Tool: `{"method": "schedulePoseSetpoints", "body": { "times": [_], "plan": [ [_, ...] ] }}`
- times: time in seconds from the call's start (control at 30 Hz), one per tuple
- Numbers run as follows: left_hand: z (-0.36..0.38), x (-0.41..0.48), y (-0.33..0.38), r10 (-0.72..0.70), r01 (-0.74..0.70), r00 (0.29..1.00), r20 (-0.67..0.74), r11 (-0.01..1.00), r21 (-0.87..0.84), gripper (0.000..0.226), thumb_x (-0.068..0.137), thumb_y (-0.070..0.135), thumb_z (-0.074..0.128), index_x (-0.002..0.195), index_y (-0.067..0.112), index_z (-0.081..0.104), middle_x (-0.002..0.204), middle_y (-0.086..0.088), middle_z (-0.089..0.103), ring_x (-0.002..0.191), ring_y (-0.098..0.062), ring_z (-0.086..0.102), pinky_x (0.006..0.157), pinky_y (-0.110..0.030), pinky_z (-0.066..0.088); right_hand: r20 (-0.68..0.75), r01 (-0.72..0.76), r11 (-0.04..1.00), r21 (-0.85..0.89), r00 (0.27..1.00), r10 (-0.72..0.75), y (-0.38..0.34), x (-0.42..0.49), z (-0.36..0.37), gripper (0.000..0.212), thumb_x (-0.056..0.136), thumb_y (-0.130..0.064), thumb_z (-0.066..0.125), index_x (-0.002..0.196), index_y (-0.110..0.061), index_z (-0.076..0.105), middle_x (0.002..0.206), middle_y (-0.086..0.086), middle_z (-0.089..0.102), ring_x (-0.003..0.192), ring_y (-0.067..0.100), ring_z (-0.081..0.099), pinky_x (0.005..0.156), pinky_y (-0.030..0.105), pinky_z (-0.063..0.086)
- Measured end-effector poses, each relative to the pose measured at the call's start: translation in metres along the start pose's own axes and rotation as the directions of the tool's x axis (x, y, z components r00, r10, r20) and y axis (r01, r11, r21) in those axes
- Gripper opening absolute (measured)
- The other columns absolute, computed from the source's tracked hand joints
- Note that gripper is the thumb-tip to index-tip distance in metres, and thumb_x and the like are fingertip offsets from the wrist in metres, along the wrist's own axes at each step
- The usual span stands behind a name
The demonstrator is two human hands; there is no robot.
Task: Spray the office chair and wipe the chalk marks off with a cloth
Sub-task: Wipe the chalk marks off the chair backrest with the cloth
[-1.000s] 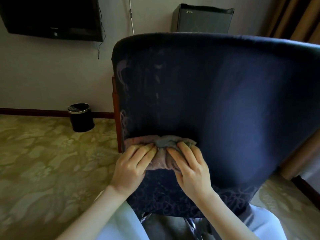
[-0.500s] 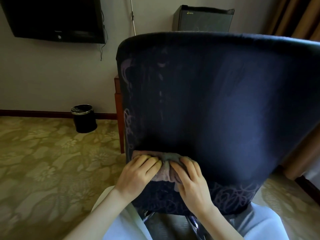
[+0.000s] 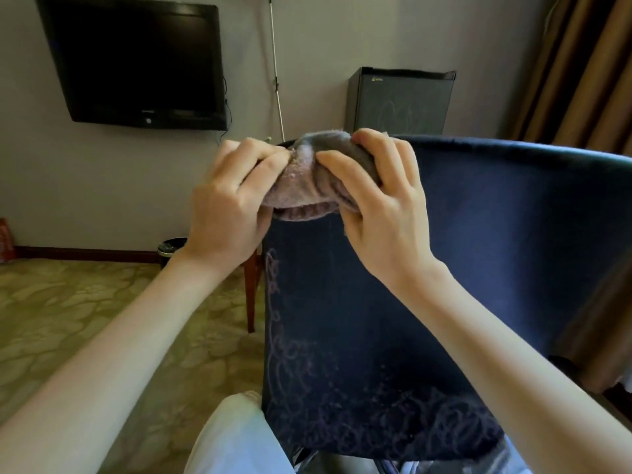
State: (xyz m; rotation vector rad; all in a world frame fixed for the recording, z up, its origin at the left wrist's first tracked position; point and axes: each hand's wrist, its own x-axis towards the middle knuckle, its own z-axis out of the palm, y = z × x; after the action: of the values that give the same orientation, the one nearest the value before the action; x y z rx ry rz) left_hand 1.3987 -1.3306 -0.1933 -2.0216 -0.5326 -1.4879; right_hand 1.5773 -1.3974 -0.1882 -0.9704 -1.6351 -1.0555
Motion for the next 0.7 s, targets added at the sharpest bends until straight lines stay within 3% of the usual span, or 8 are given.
{"method": "schedulePoseSetpoints", "body": {
  "times": [0.17, 0.27, 0.4, 0.53, 0.63, 0.7],
  "plan": [
    [-0.002, 0.000, -0.006, -0.051, 0.050, 0.997, -0.063, 0.998, -0.030, 0.024, 0.088, -0.002, 0.055, 0.109, -0.004, 0.064, 0.100, -0.020, 0.061, 0.088, -0.035, 0.054, 0.073, -0.036, 0.043, -0.033, -0.016, 1.000, 0.011, 0.999, 0.017, -0.013, 0.006, 0.010, 0.027, 0.085, -0.005, 0.062, 0.111, -0.006, 0.070, 0.119, 0.021, 0.060, 0.108, 0.036, 0.052, 0.091, 0.036, 0.046],
    [0.010, -0.024, -0.008, -0.114, 0.110, 0.992, -0.050, 0.992, -0.067, 0.021, 0.087, -0.001, 0.056, 0.106, -0.004, 0.064, 0.098, -0.020, 0.059, 0.086, -0.034, 0.054, 0.073, -0.032, 0.042, 0.039, -0.020, 0.999, 0.026, 0.999, 0.019, -0.016, -0.016, 0.021, 0.024, 0.089, -0.008, 0.060, 0.111, -0.004, 0.070, 0.119, 0.018, 0.061, 0.108, 0.035, 0.054, 0.089, 0.039, 0.049],
    [0.030, -0.082, -0.007, -0.213, 0.215, 0.977, 0.028, 0.970, -0.114, 0.022, 0.085, 0.000, 0.055, 0.102, -0.005, 0.066, 0.094, -0.019, 0.058, 0.084, -0.032, 0.055, 0.075, -0.026, 0.040, 0.171, 0.029, 1.000, 0.012, 0.985, -0.031, -0.019, -0.066, 0.038, 0.030, 0.085, 0.001, 0.057, 0.112, -0.006, 0.069, 0.116, 0.016, 0.062, 0.097, 0.033, 0.054, 0.075, 0.042, 0.052],
    [0.051, -0.143, 0.003, -0.295, 0.315, 0.947, 0.127, 0.929, -0.192, 0.024, 0.080, 0.000, 0.066, 0.104, -0.002, 0.066, 0.097, -0.017, 0.059, 0.087, -0.030, 0.057, 0.076, -0.027, 0.048, 0.238, 0.020, 1.000, 0.023, 0.971, -0.025, -0.027, -0.124, 0.055, 0.034, 0.082, -0.001, 0.055, 0.112, -0.009, 0.070, 0.123, 0.009, 0.051, 0.105, 0.028, 0.049, 0.083, 0.035, 0.048],
    [0.058, -0.181, 0.009, -0.271, 0.309, 0.944, 0.190, 0.926, -0.217, 0.030, 0.080, 0.008, 0.066, 0.109, 0.006, 0.060, 0.107, -0.009, 0.054, 0.097, -0.026, 0.053, 0.088, -0.020, 0.044, 0.293, -0.008, 0.999, 0.043, 0.956, -0.005, -0.031, -0.172, 0.062, 0.037, 0.080, -0.003, 0.058, 0.114, -0.010, 0.069, 0.125, 0.007, 0.046, 0.109, 0.028, 0.049, 0.087, 0.036, 0.051],
    [0.061, -0.201, 0.011, -0.244, 0.292, 0.943, 0.226, 0.934, -0.206, 0.036, 0.075, 0.000, 0.069, 0.109, 0.006, 0.059, 0.109, -0.007, 0.052, 0.102, -0.027, 0.053, 0.092, -0.023, 0.043, 0.332, -0.029, 0.998, 0.058, 0.943, 0.008, -0.035, -0.197, 0.065, 0.045, 0.074, 0.001, 0.065, 0.118, -0.011, 0.065, 0.126, 0.007, 0.047, 0.108, 0.028, 0.049, 0.084, 0.038, 0.055]
  ]
}}
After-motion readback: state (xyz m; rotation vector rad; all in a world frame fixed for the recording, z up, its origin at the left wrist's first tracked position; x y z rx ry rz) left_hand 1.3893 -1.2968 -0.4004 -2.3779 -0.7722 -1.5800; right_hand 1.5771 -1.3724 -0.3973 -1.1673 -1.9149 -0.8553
